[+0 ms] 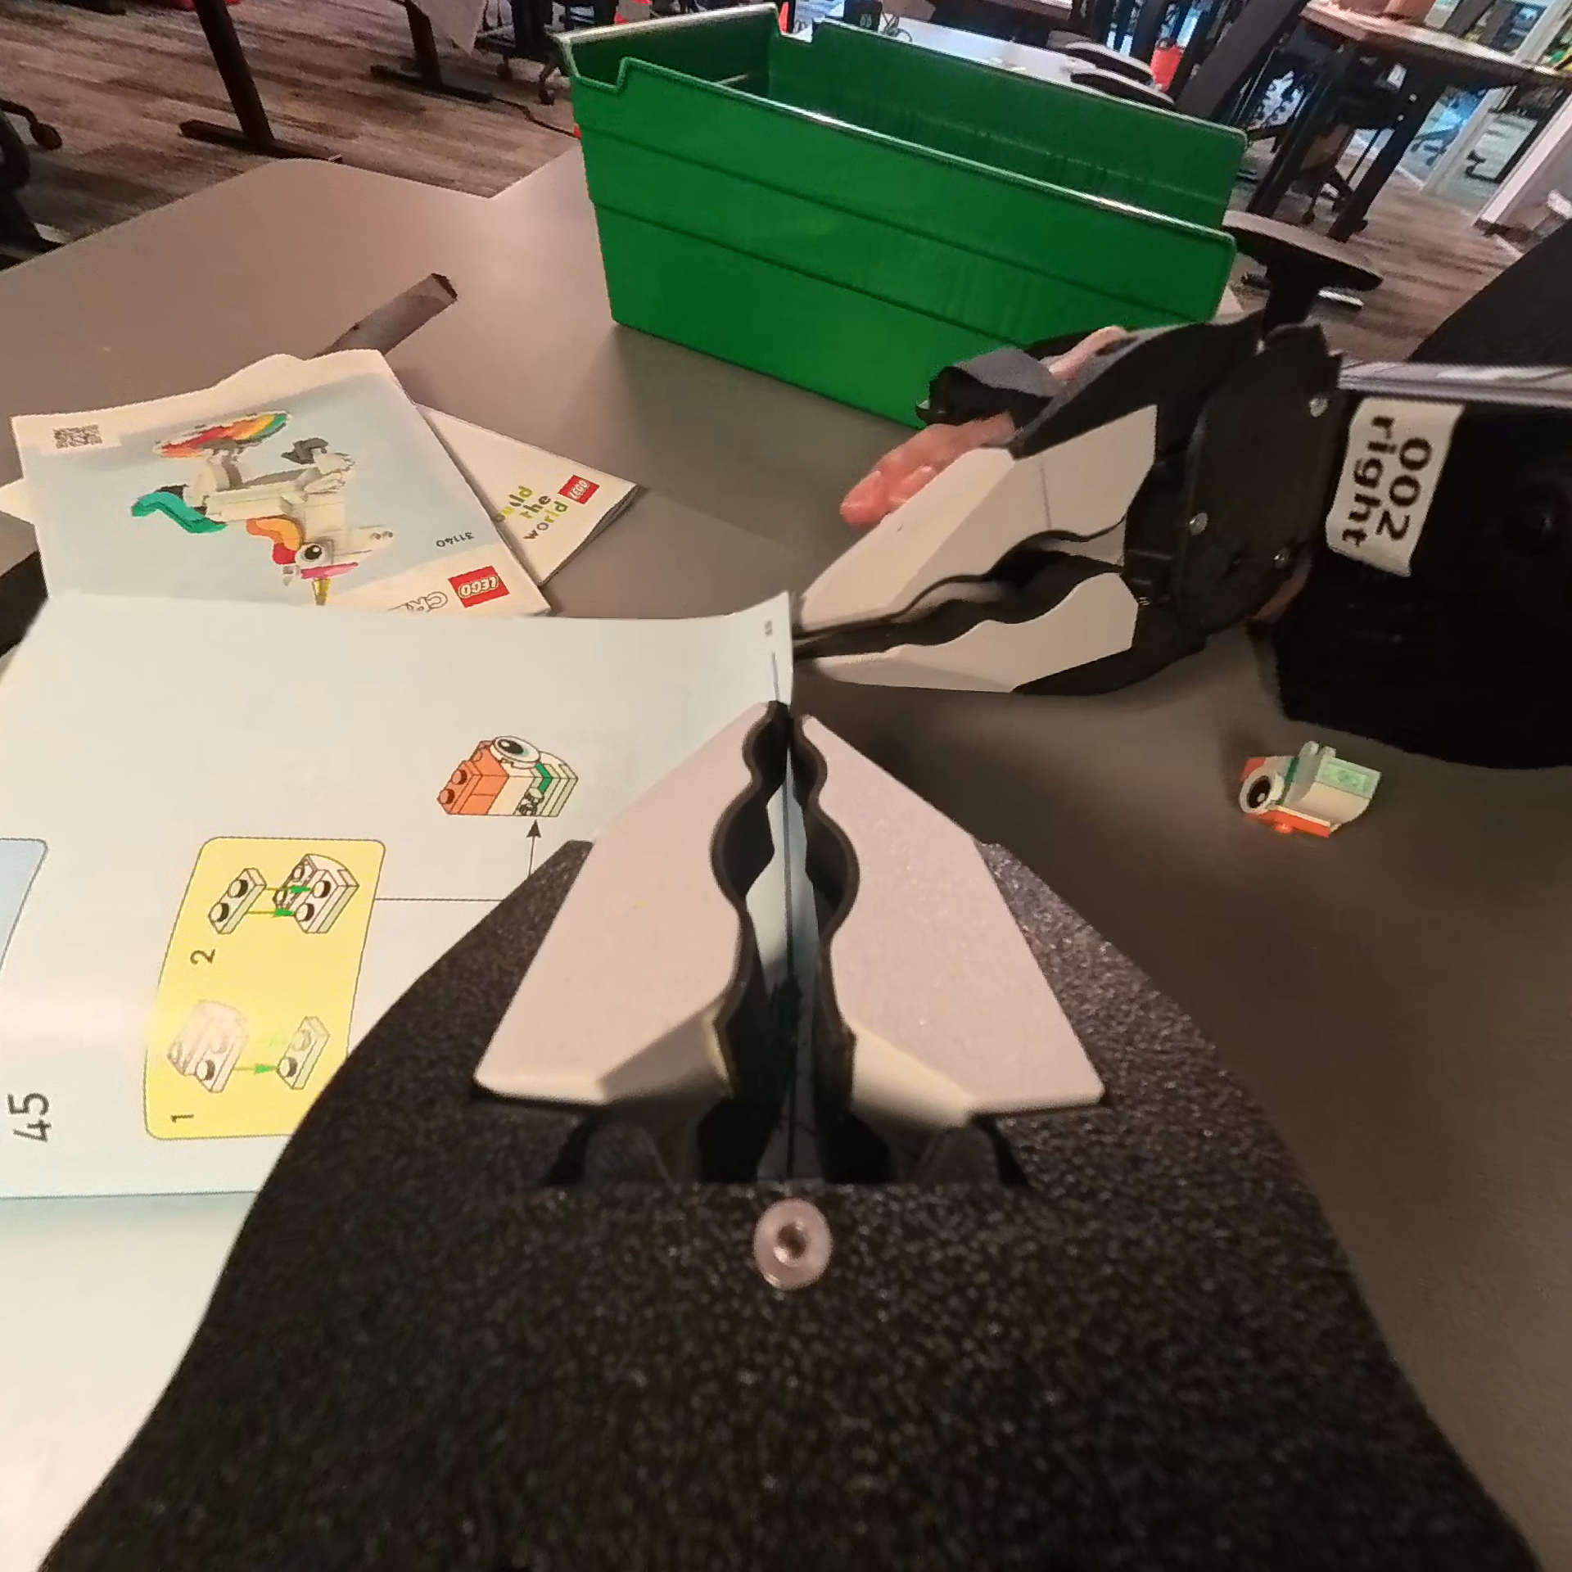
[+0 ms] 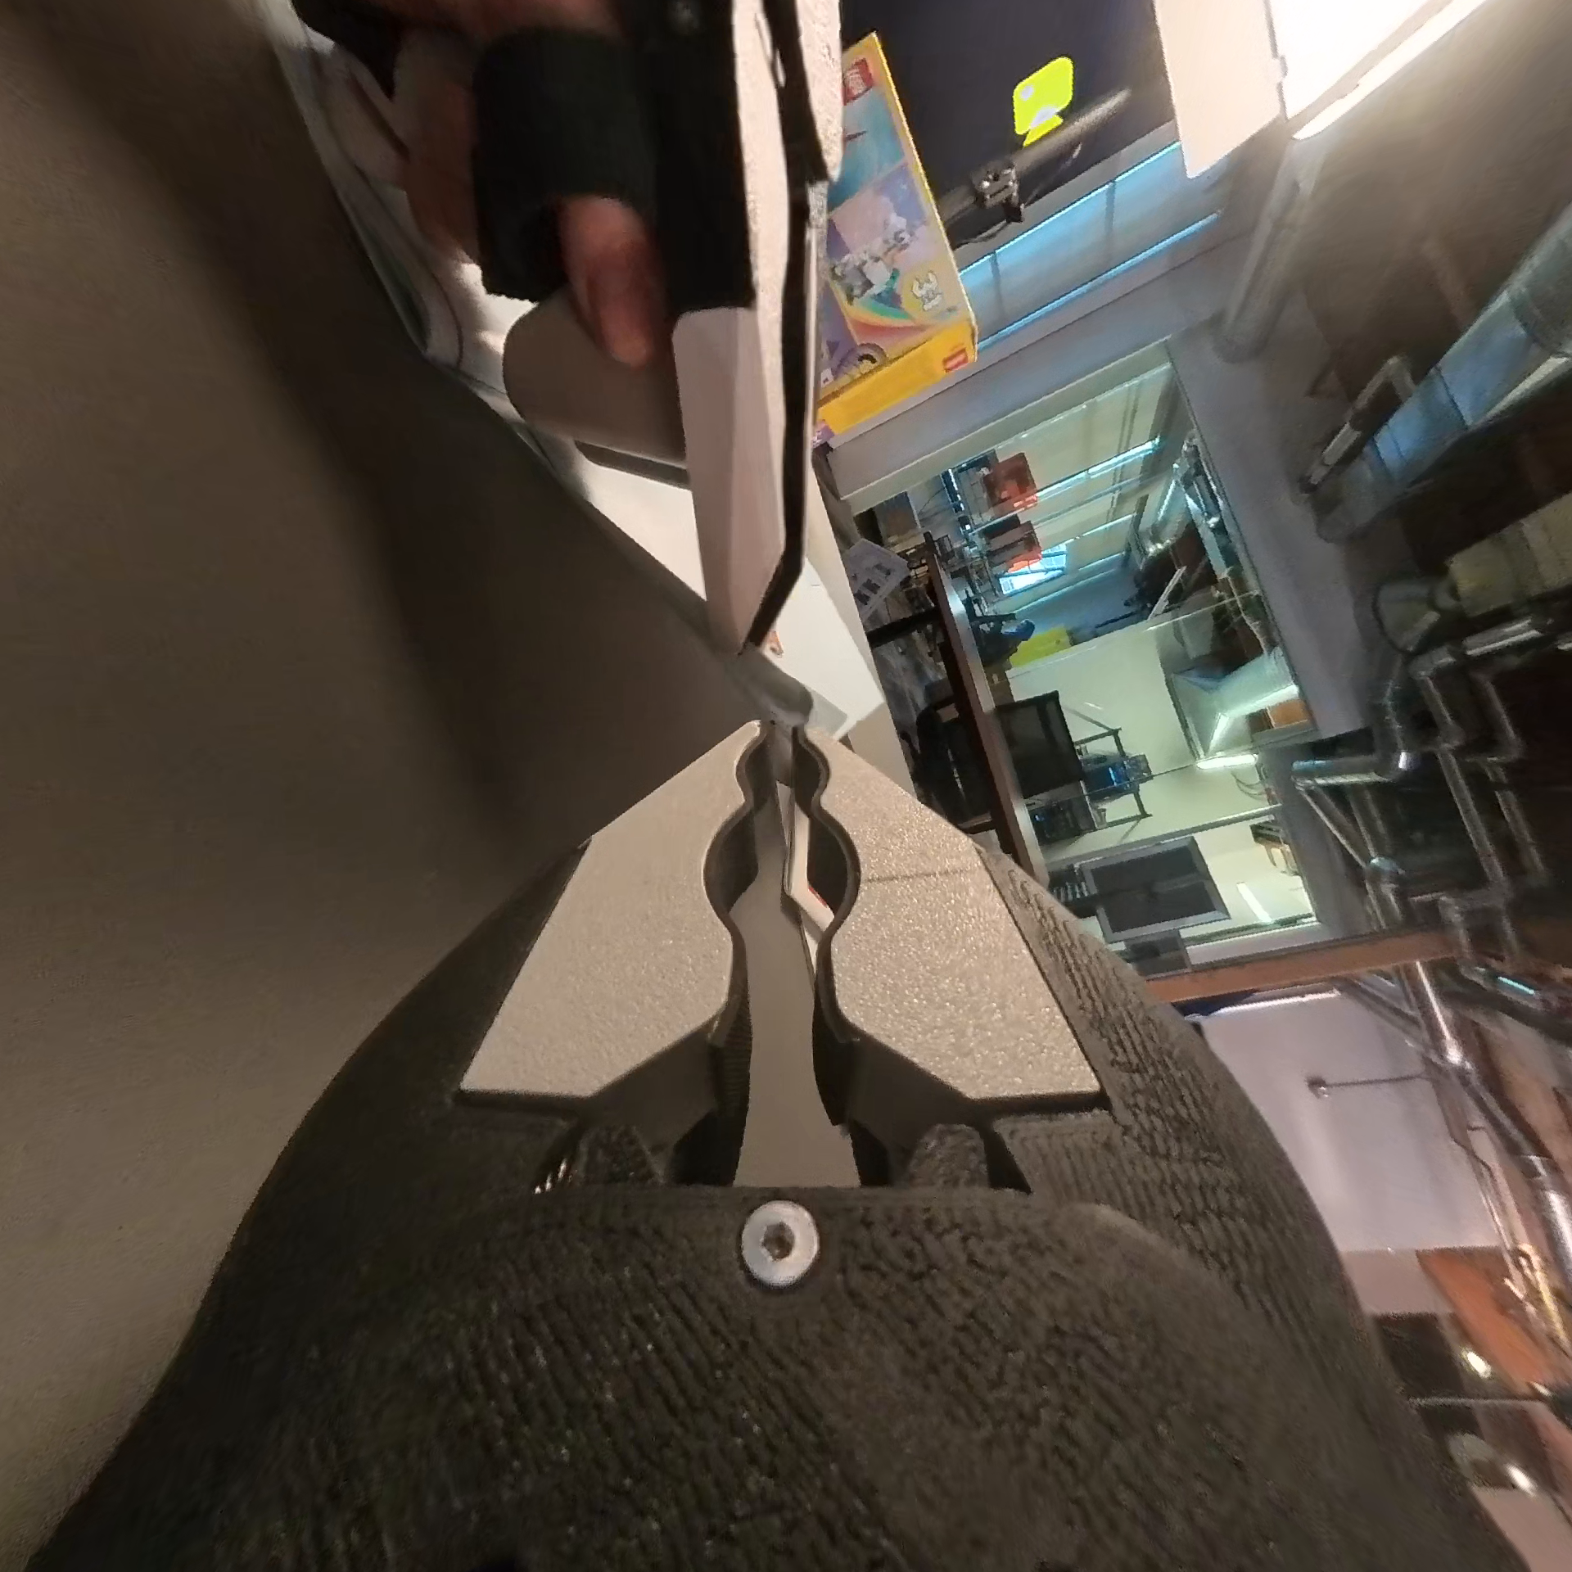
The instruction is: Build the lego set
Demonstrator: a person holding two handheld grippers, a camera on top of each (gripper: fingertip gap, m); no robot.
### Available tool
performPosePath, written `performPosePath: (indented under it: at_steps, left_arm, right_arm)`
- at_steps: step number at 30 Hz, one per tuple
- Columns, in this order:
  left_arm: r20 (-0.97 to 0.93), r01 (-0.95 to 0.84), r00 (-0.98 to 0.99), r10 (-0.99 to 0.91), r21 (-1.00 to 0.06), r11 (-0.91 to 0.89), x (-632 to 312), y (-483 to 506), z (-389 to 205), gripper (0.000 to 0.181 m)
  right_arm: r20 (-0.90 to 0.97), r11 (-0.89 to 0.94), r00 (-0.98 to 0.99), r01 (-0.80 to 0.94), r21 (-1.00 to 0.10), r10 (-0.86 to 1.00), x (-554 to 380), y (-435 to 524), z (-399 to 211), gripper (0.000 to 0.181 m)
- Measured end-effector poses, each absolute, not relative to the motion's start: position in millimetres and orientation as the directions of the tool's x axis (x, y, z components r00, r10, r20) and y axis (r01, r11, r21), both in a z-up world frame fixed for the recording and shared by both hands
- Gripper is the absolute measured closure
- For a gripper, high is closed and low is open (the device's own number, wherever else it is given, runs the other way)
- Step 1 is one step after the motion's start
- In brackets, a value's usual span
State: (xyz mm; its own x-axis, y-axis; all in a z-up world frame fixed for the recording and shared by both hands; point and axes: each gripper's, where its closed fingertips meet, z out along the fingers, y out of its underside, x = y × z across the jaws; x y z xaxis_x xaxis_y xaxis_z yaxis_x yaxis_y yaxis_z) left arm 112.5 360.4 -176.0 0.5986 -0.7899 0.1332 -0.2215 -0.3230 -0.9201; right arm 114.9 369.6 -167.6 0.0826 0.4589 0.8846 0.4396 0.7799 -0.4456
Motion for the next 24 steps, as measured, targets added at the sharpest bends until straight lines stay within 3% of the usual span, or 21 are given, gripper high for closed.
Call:
performPosePath:
  at_steps: [17, 24]
  left_arm:
    - [0.127, -0.231, 0.599, -0.79, -0.918, -0.322, 113.1, 360.3, -177.4, 0.181]
    - [0.135, -0.222, 0.6, -0.789, -0.919, -0.326, 112.7, 360.3, -176.7, 0.181]
  right_arm:
    - [0.885, 0.768, 0.114, 0.456, -0.45, 0.451, 116.5, 374.9, -164.2, 0.173]
    - [0.885, 0.772, 0.111, 0.449, -0.45, 0.452, 117.0, 373.4, -163.5, 0.18]
